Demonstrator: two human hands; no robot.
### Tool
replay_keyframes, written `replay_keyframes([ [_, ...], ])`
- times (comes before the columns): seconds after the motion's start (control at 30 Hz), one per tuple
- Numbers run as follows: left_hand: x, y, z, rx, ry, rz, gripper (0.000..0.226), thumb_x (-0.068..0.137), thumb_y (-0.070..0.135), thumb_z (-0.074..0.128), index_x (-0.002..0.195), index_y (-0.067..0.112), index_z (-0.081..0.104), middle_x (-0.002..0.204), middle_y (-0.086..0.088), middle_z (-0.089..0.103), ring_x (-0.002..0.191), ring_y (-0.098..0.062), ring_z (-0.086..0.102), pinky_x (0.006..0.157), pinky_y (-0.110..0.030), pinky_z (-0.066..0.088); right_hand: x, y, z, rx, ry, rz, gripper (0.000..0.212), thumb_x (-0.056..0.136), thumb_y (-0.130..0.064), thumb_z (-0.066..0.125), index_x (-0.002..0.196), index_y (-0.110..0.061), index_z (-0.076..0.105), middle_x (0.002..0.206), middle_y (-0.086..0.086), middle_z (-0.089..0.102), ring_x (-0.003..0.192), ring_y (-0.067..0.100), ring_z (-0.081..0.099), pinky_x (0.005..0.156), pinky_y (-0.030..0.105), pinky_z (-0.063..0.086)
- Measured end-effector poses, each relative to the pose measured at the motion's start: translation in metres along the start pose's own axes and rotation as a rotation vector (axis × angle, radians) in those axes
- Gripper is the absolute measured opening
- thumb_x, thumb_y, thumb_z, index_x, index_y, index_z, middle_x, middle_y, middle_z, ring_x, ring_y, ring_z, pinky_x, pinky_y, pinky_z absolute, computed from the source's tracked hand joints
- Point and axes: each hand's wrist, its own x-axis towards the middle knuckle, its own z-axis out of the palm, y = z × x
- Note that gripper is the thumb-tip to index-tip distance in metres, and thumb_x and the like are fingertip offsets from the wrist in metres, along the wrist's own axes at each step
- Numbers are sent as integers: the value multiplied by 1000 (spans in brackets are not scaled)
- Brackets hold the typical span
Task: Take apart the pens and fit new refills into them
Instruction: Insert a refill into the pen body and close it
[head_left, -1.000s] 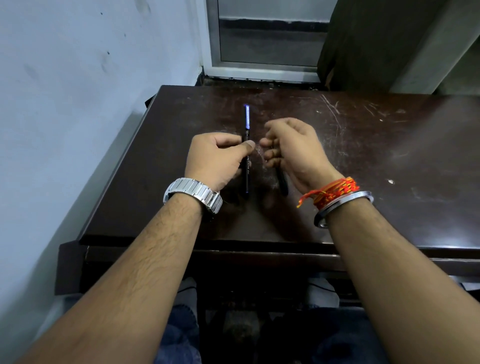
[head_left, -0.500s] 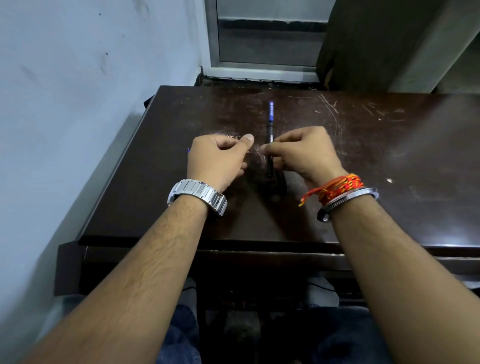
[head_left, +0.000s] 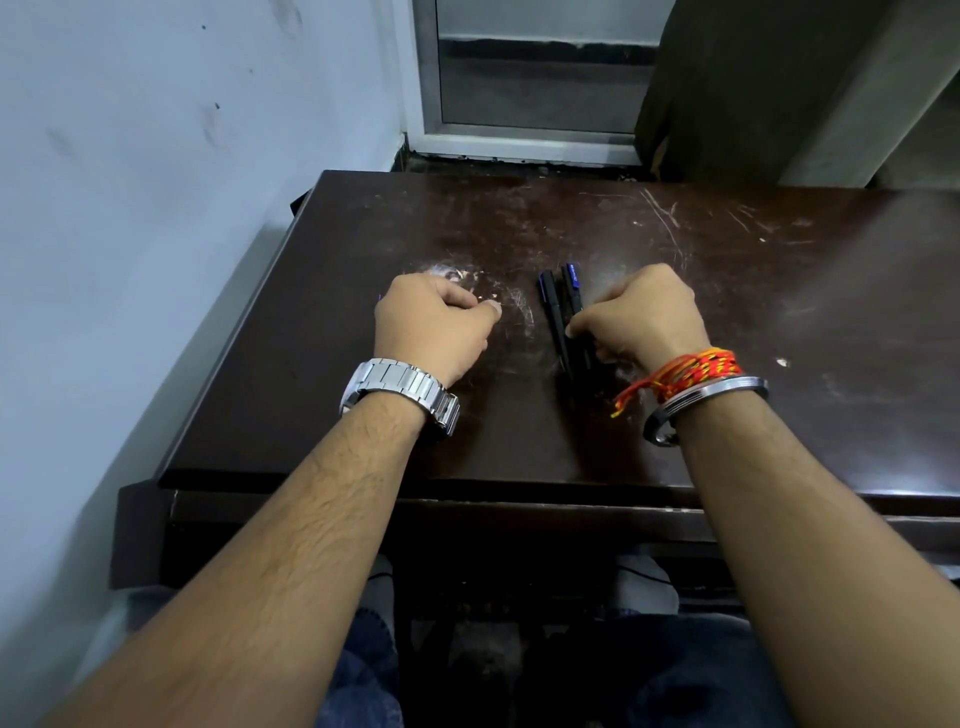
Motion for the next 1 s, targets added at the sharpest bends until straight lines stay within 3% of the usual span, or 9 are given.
replay_keyframes([
  [0.13,-1,0,1,36,-12,2,20,80,31,80,66,21,71,49,8,70,46,-3,67,57,-17,51,-1,0,1,-13,-17,7,14,79,-17,77,87,-6,76,67,8,71,45,12,64,35,17,43],
  [0.33,1,0,-3,75,25,10,24,78,32,80,59,22,70,50,8,70,51,-7,70,64,-23,58,-2,0,2,-14,-25,23,27,80,-29,77,94,-5,73,86,12,73,53,16,69,33,17,44],
  [0.5,7,0,-14,118,145,4,12,74,29,79,66,20,75,71,4,75,75,-18,74,77,-32,63,-2,0,2,-18,-20,32,33,78,-33,79,97,-7,72,94,13,72,62,19,71,43,23,51],
  [0.6,12,-2,-30,249,266,-1,11,73,25,79,67,20,71,72,8,67,73,-16,65,64,-17,48,-2,1,3,-27,-20,17,41,75,-37,82,100,-6,71,99,15,72,78,27,73,63,34,62],
  [0.7,14,-6,-40,387,278,-41,17,72,23,78,69,11,67,68,-1,62,64,-23,60,54,-23,41,-4,0,8,-45,-14,-6,55,70,-42,87,106,-4,69,106,18,70,97,33,70,81,41,62],
  [0.83,15,-10,-39,525,243,-95,35,71,23,80,61,11,49,60,-2,48,51,-17,46,42,-23,27,-6,-2,14,-54,1,-35,53,72,-36,87,111,-3,69,112,18,67,98,29,67,75,30,54],
  [1.0,20,-14,-33,568,107,-107,22,76,21,79,72,9,61,70,-7,57,59,-21,53,42,-26,28,-6,-2,19,-51,19,-44,43,76,-30,83,107,-4,68,111,18,66,92,30,67,69,30,52],
])
